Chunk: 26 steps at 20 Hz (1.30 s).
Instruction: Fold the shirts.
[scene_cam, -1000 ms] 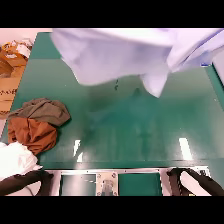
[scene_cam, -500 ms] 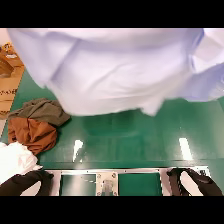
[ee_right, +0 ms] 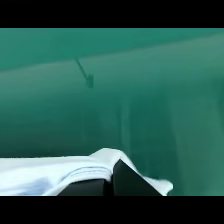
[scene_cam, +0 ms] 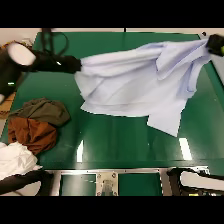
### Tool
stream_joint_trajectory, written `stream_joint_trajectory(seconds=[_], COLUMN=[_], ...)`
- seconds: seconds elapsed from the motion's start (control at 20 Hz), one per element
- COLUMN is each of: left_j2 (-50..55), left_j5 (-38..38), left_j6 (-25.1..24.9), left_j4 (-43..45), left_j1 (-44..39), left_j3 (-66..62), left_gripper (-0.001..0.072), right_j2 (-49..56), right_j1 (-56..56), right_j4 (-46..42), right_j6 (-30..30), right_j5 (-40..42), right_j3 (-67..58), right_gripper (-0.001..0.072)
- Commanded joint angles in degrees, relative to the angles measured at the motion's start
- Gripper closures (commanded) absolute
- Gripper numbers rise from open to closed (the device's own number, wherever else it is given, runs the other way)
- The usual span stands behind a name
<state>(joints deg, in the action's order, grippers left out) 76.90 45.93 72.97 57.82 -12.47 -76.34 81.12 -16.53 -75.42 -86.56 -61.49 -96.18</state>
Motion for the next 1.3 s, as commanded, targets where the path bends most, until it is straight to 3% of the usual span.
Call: stream_joint_trajectory(seconds=[0.0, 0.1, 0.2, 0.25, 0.3, 0.35, 0.4, 0.45, 0.55, 0.6, 0.65, 0.75, 0.8, 0.85, 0.9, 1.0, 1.15, 1.25], left_j2=[15.7, 20.5, 21.7, 21.7, 21.7, 21.6, 21.6, 21.6, 21.6, 21.6, 21.6, 21.7, 21.7, 21.7, 21.7, 21.7, 21.7, 21.7], left_j5=[-12.6, -16.5, -19.9, -20.0, -18.9, -15.1, -8.6, -1.8, 11.7, 17.5, 22.1, 28.0, 29.6, 29.9, 30.0, 29.6, 29.8, 30.4], left_j6=[-18.0, -24.8, -27.1, -27.2, -26.8, -24.7, -22.1, -20.5, -16.8, -15.4, -14.8, -14.5, -14.4, -13.9, -12.4, -10.8, -7.6, -4.7], left_j4=[-21.1, -28.7, -30.7, -30.6, -30.4, -30.4, -30.3, -29.4, -26.8, -26.1, -26.0, -25.0, -23.8, -22.5, -21.1, -19.5, -17.2, -13.6], left_j1=[0.0, 0.0, 0.0, 0.2, 1.1, 2.9, 5.4, 7.9, 13.2, 15.5, 17.4, 19.8, 20.2, 20.2, 19.9, 19.0, 18.0, 17.7], left_j3=[3.1, 2.0, 0.0, -1.4, -3.0, -5.1, -7.8, -10.2, -14.4, -15.5, -15.9, -15.9, -15.9, -15.9, -15.9, -15.9, -15.8, -15.6], left_gripper=[0.0690, 0.0689, 0.0687, 0.0476, 0.0062, 0.0020, 0.0074, 0.0073, 0.0074, 0.0074, 0.0094, 0.0546, 0.0687, 0.0690, 0.0691, 0.0691, 0.0692, 0.0692], right_j2=[14.4, 18.8, 19.9, 19.8, 19.7, 19.3, 18.4, 17.2, 14.6, 13.6, 12.4, 9.6, 8.3, 7.4, 7.2, 7.8, 11.7, 15.1], right_j1=[0.0, 0.0, -0.3, -1.1, -2.3, -3.9, -5.9, -8.5, -13.8, -16.3, -18.7, -22.1, -23.2, -24.1, -24.6, -24.7, -23.5, -22.7], right_j4=[2.3, 2.8, 2.8, 2.7, 2.2, 0.6, -1.8, -4.2, -6.5, -6.4, -6.2, -4.6, -2.8, 0.6, 5.1, 14.8, 26.0, 29.0], right_j6=[0.2, -0.1, -1.8, -2.0, -2.0, -2.3, -3.6, -4.1, -3.7, -3.7, -3.6, -3.7, -3.6, -3.3, -2.7, 0.6, 6.1, 7.7], right_j5=[1.1, 3.2, 5.5, 5.4, 4.0, 0.9, -2.8, -6.9, -13.6, -16.4, -18.5, -18.6, -17.7, -16.3, -14.9, -9.9, -5.7, -5.1], right_j3=[0.3, 0.2, 0.2, -0.5, -1.9, -4.0, -5.8, -7.0, -6.7, -5.6, -3.2, 4.5, 9.0, 13.9, 18.3, 24.7, 26.6, 26.6], right_gripper=[0.0698, 0.0698, 0.0677, 0.0485, 0.0363, 0.0364, 0.0365, 0.0401, 0.0625, 0.0636, 0.0698, 0.0699, 0.0698, 0.0698, 0.0673, 0.0310, 0.0287, 0.0315])
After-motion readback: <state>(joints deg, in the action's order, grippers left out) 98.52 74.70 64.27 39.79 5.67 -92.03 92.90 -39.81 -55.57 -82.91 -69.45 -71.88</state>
